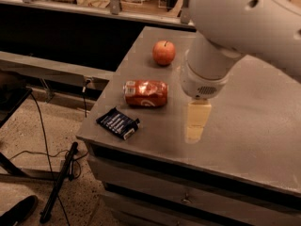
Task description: Move coke can near rxbar blueberry
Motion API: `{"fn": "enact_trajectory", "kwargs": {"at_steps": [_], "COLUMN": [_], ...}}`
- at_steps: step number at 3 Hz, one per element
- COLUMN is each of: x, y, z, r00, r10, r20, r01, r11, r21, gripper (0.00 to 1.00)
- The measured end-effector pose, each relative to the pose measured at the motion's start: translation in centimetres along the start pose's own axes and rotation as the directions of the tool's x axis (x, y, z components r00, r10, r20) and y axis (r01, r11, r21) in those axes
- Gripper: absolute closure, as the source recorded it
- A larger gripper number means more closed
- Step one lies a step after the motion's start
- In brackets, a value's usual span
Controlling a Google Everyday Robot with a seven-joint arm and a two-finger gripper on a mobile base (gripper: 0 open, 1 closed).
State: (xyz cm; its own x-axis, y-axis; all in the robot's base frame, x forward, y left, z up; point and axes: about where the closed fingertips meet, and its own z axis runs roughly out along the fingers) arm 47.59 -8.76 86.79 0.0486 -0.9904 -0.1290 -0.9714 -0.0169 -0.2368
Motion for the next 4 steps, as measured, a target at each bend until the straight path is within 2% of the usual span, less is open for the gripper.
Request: {"fn": "enact_trajectory", "kwargs": {"at_steps": [1,2,3,4], "x": [2.3,4.4,6.3,7.7], "y": [0.1,0.1,0.6,1.3], "z": [-1.8,-3.3,-4.4,-4.6], "r00": [0.996,0.986,0.970,0.942], "r10": [0.077,0.149,0.211,0.270], "r20": [0.033,0.069,0.123,0.197], "r01": [-0.078,-0.151,-0.216,-0.277], "r11": [0.9970,0.9885,0.9761,0.9609], "r21": [0.006,0.015,0.026,0.008], "gripper": [0.00,0.00,0.00,0.00]}}
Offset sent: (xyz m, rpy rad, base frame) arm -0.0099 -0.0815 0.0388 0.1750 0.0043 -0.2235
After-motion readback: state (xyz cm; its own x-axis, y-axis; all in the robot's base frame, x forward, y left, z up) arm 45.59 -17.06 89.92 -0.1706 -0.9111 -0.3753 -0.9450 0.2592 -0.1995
